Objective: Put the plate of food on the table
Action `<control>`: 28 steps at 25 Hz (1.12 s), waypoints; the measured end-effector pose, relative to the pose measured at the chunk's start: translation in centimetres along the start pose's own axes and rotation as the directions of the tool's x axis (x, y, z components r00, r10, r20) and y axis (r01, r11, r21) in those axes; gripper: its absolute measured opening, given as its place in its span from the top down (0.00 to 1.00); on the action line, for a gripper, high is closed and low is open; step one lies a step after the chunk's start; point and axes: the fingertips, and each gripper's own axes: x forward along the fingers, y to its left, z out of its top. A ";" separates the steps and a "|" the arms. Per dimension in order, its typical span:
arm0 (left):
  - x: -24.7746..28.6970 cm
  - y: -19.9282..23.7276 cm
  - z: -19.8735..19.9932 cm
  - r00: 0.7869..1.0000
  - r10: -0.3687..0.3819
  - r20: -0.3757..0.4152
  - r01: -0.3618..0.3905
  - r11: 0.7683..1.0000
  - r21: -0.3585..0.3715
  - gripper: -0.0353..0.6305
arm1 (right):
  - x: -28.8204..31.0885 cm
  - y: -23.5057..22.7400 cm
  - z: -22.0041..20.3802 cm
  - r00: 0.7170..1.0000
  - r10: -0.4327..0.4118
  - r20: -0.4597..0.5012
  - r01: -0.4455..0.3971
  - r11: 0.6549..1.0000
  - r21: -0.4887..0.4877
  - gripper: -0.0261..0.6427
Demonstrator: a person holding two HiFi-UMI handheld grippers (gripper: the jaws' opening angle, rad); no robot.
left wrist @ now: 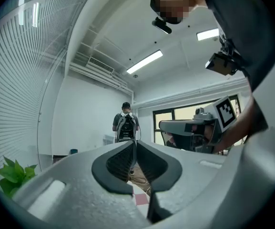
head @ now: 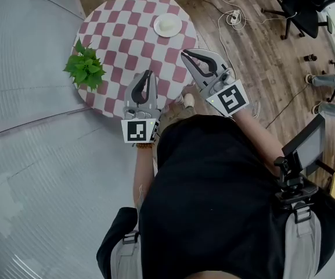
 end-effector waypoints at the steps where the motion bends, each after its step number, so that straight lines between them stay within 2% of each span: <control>1: 0.1 -0.4 -0.7 1.000 -0.011 -0.013 0.011 1.000 0.001 0.91 | -0.3 0.3 -0.9 1.000 0.013 -0.007 -0.012 0.999 0.033 0.93; 4: 0.6 -1.4 -2.9 0.998 -0.045 -0.046 0.046 0.999 0.016 0.92 | -1.3 1.2 -3.4 0.996 0.083 -0.017 -0.080 0.986 0.148 0.94; 7: 1.1 -2.3 -4.7 0.994 -0.081 -0.071 0.083 0.996 0.024 0.93 | -2.2 1.9 -5.8 0.992 0.119 -0.037 -0.111 0.977 0.180 0.94; 11: 1.3 -3.1 -7.8 0.985 -0.139 -0.098 0.140 0.990 -0.003 0.93 | -3.5 2.3 -10.3 0.984 0.141 -0.110 -0.112 0.965 0.239 0.94; 15: 0.8 -3.4 -11.3 0.976 -0.173 -0.131 0.168 0.984 -0.054 0.93 | -4.4 2.5 -15.2 0.968 0.134 -0.214 -0.069 0.956 0.285 0.94; 22: -0.1 -3.5 -16.5 0.963 -0.178 -0.203 0.152 0.979 -0.136 0.93 | -4.9 4.3 -19.3 0.929 0.183 -0.321 -0.089 0.954 0.287 0.95; 28: 0.0 -3.3 -18.5 0.957 -0.176 -0.231 0.136 0.975 -0.177 0.93 | -4.6 4.3 -20.8 0.910 0.183 -0.373 -0.083 0.960 0.268 0.95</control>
